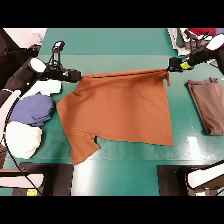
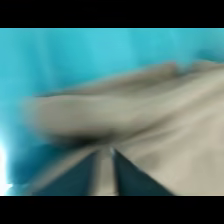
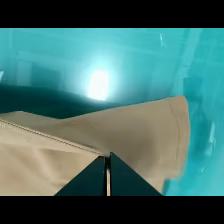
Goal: Fold the shirts.
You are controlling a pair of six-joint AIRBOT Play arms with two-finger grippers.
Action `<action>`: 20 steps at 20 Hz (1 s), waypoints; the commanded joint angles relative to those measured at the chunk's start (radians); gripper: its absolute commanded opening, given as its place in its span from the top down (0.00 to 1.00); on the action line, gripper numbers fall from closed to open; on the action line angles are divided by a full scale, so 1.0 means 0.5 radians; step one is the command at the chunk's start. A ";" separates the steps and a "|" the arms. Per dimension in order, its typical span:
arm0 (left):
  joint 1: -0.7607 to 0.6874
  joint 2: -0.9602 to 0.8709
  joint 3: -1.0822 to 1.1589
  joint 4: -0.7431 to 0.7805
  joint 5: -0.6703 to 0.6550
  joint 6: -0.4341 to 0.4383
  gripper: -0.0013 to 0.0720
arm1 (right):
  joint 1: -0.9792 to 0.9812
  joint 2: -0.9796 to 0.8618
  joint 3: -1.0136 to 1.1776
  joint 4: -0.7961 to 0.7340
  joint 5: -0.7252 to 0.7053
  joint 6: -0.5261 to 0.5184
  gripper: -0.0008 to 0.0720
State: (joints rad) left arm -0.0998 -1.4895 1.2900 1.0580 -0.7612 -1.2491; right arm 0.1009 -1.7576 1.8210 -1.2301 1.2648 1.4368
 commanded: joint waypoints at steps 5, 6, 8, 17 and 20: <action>0.083 0.010 0.114 -0.036 -0.192 -0.085 0.40 | -0.086 -0.045 -0.002 0.396 -0.026 -0.014 0.50; 0.140 0.049 0.153 -0.036 -0.323 -0.090 0.40 | -0.109 -0.002 -0.002 0.391 0.054 -0.063 0.50; 0.267 0.175 0.154 -0.034 -0.533 -0.089 0.40 | -0.163 0.086 -0.004 0.375 0.256 -0.156 0.50; 0.465 0.533 -0.803 -0.046 -0.864 -0.086 0.39 | -0.393 0.809 -1.027 0.381 0.488 -0.243 0.29; 0.465 0.546 -1.072 -0.067 -0.777 -0.086 0.39 | -0.489 1.048 -1.382 0.378 0.490 -0.243 0.29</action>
State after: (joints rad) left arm 0.1265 -1.2346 0.8898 1.0378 -1.1667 -1.2926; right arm -0.1001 -1.3468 1.3018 -1.0340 1.5047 1.3201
